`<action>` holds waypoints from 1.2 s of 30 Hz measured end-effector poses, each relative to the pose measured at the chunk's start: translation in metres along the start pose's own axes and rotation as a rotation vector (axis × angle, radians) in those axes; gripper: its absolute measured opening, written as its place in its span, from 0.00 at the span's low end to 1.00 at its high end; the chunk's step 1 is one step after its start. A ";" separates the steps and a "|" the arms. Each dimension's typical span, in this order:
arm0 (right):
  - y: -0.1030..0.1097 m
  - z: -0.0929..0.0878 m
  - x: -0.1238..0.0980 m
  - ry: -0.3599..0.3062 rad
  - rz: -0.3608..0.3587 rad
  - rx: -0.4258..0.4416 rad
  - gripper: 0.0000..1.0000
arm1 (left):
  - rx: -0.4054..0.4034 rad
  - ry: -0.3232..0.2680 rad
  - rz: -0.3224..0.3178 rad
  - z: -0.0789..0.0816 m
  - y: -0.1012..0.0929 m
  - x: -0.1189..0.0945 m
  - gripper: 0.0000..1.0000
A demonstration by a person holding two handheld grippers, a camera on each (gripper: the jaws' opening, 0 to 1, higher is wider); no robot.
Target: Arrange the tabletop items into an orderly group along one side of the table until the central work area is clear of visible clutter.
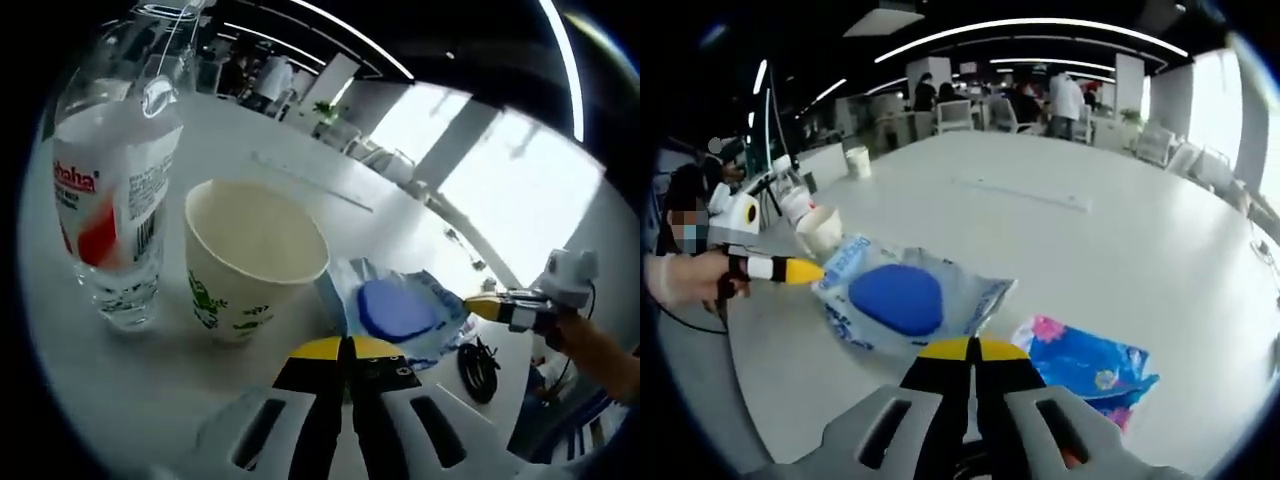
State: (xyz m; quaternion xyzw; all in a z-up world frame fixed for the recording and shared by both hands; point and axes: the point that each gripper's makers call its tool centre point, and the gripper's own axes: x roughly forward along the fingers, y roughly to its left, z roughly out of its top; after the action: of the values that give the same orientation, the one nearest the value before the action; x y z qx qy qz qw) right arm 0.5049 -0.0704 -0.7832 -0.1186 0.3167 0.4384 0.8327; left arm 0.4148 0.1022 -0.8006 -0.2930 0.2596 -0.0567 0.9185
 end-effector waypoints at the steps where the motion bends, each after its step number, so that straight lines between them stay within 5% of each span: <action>1: 0.001 0.000 -0.001 0.002 0.001 -0.002 0.00 | 0.008 -0.004 0.007 0.001 0.002 0.000 0.00; 36: 0.012 -0.036 0.004 0.078 0.004 0.018 0.00 | 0.000 0.016 0.039 -0.008 0.013 0.002 0.00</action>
State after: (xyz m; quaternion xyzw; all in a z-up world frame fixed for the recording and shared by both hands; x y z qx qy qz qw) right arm 0.4817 -0.0781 -0.8129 -0.1276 0.3530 0.4322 0.8199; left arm 0.4118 0.1079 -0.8143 -0.2874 0.2726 -0.0410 0.9173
